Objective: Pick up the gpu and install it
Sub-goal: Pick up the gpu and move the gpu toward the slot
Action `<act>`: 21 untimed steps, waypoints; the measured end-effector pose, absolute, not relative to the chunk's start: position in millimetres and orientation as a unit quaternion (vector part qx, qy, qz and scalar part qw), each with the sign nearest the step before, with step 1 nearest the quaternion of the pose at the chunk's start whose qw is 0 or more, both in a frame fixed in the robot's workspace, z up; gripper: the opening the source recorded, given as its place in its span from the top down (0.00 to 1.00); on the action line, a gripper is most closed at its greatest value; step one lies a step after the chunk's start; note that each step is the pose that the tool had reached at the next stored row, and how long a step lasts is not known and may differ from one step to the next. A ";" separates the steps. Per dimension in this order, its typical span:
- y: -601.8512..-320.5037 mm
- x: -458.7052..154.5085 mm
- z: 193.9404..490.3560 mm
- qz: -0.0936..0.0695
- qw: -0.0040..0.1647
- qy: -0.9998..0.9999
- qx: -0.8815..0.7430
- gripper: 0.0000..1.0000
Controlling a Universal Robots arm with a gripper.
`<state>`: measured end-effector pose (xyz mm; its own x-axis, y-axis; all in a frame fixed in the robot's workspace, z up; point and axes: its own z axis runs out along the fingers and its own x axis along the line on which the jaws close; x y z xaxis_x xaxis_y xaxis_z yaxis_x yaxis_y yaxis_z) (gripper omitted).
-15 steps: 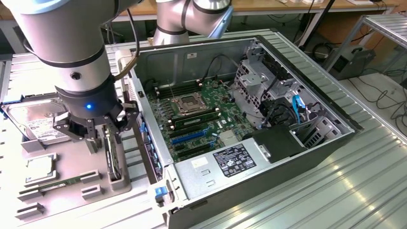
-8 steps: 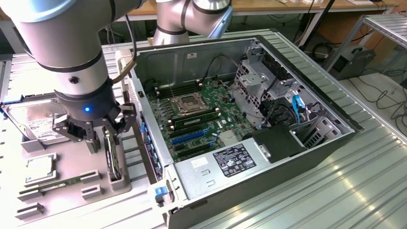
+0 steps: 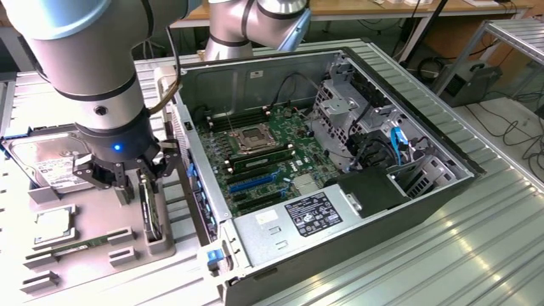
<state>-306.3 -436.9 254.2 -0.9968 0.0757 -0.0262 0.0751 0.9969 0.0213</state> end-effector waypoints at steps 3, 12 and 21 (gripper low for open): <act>-436.5 -306.8 249.7 0.010 0.014 0.999 0.038 0.58; -436.3 -306.9 241.2 0.010 0.013 0.999 0.038 0.58; -436.3 -306.9 241.1 0.010 0.013 0.999 0.038 0.74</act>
